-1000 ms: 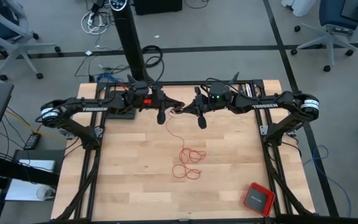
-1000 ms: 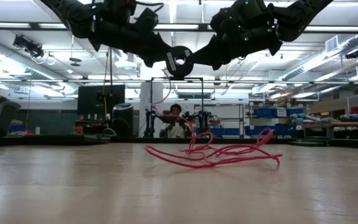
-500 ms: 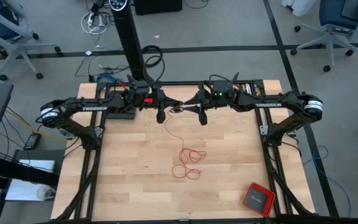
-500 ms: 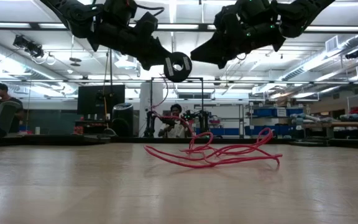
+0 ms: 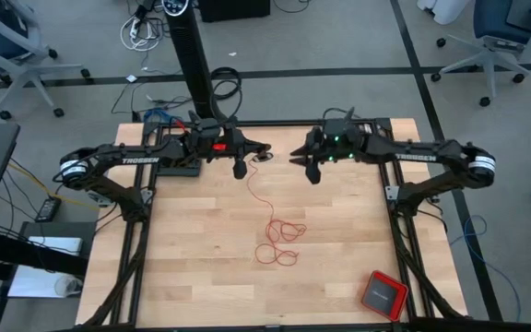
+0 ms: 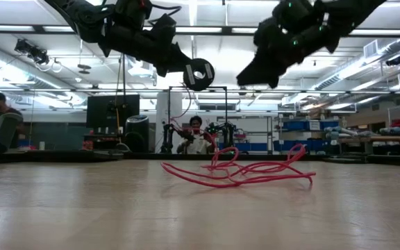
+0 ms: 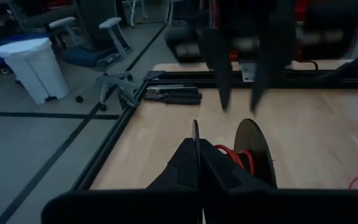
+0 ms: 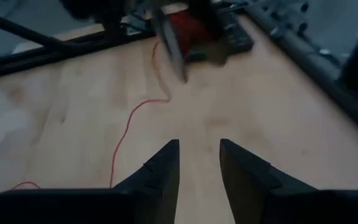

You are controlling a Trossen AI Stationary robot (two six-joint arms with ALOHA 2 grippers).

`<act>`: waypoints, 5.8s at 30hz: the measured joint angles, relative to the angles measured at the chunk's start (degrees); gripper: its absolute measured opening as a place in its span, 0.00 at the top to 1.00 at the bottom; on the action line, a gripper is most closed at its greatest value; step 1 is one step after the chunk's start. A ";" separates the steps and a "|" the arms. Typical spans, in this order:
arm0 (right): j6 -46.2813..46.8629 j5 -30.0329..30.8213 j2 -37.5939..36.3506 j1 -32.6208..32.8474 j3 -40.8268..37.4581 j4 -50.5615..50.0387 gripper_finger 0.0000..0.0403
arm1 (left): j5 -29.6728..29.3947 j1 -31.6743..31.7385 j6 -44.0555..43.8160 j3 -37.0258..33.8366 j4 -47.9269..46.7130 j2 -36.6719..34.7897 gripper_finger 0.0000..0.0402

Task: Coil cords
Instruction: Coil the red wire onto the spool

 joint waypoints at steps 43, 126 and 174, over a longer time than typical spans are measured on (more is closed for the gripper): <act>14.43 9.25 33.36 9.90 -3.38 60.49 0.80 | -4.92 -3.51 -3.10 -3.45 16.78 -0.07 1.00; -1.63 20.83 24.12 11.06 9.66 19.53 0.84 | -14.41 -5.24 -2.84 -3.43 6.44 -2.82 1.00; -4.00 -19.56 20.88 -0.69 6.14 9.14 0.89 | -4.65 -5.84 -0.22 -3.41 6.44 -6.93 1.00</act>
